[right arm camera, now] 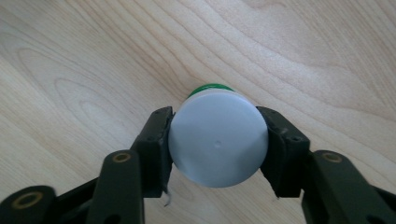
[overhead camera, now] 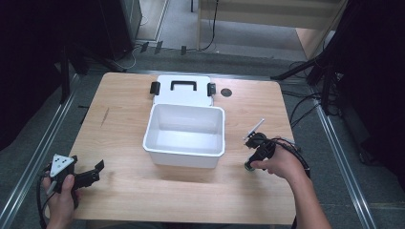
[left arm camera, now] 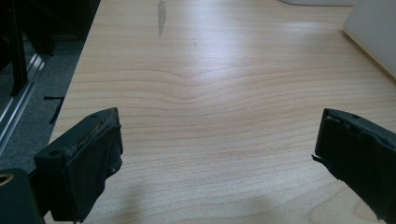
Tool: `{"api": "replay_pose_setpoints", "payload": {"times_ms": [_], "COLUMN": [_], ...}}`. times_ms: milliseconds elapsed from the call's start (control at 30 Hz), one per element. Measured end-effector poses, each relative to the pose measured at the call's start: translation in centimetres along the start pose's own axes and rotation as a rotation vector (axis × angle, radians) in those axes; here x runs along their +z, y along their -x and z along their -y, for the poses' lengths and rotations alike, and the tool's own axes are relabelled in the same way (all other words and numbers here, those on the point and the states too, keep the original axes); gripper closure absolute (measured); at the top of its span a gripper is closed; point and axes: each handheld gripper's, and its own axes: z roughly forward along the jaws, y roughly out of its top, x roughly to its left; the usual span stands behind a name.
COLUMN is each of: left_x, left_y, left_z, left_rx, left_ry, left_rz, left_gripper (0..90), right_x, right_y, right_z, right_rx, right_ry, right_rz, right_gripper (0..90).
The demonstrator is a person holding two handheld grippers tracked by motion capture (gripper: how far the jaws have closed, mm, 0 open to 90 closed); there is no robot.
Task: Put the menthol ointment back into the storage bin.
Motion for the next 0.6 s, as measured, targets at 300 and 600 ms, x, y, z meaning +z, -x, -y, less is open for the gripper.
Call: {"api": "replay_pose_setpoints", "payload": {"times_ms": [300,600], "left_x": [0.0,0.0], "left_y": [0.0,0.0], "left_z": [0.0,0.0], "left_rx": [0.002,0.002], "left_ry": [0.000,0.000], "left_rz": [0.000,0.003], "left_gripper": [1.6,1.6], "right_x": [-1.0,-3.2], "right_y": [-0.2,-0.4], "right_z": [-0.3,-0.8], "right_rx": [-0.024,-0.046], "right_ry": [0.008,0.029], "right_rz": [0.007,0.000], "right_gripper": [51.4,51.5]}}
